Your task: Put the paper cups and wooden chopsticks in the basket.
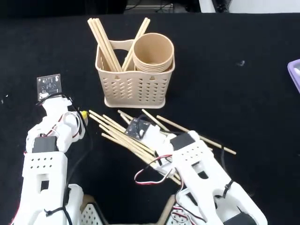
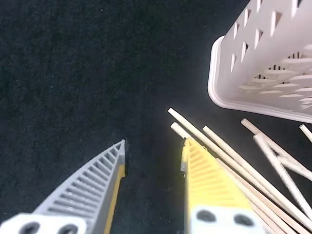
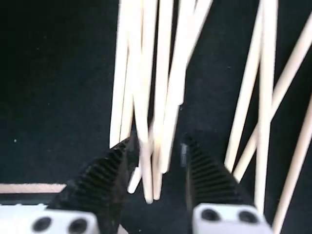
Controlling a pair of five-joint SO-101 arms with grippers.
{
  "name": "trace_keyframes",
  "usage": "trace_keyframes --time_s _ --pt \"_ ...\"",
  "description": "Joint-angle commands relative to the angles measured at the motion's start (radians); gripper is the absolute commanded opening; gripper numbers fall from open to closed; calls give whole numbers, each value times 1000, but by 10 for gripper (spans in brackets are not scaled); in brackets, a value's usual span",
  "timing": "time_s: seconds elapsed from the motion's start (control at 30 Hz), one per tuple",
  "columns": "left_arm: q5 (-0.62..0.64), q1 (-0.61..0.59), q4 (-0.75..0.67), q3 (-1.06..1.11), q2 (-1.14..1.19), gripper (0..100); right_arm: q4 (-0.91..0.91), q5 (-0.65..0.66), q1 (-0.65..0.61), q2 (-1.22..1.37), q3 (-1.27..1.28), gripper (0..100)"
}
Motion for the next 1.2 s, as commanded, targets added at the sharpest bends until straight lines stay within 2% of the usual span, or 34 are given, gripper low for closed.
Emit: trace_keyframes --time_s 0.0,0.17,0.37,0.5,0.7,0.87,1.0,1.17 --pt "8 -10 -17 -4 2 188 8 11 -9 27 -68 172" --pt "8 -10 -17 -4 2 188 -5 -64 -11 125 -183 173" --pt "8 -10 -17 -4 2 188 -115 -71 -11 375 -251 173" --pt "8 -10 -17 -4 2 188 -121 -71 -11 450 -285 172" --pt "8 -10 -17 -5 2 188 -120 -72 -11 412 -263 167" --pt "8 -10 -17 -5 2 188 -86 -72 -6 280 -222 67" --pt "8 -10 -18 -5 2 188 -21 -72 -11 160 -213 65" --pt "8 -10 -18 -4 2 188 -34 -66 -11 137 -183 64"
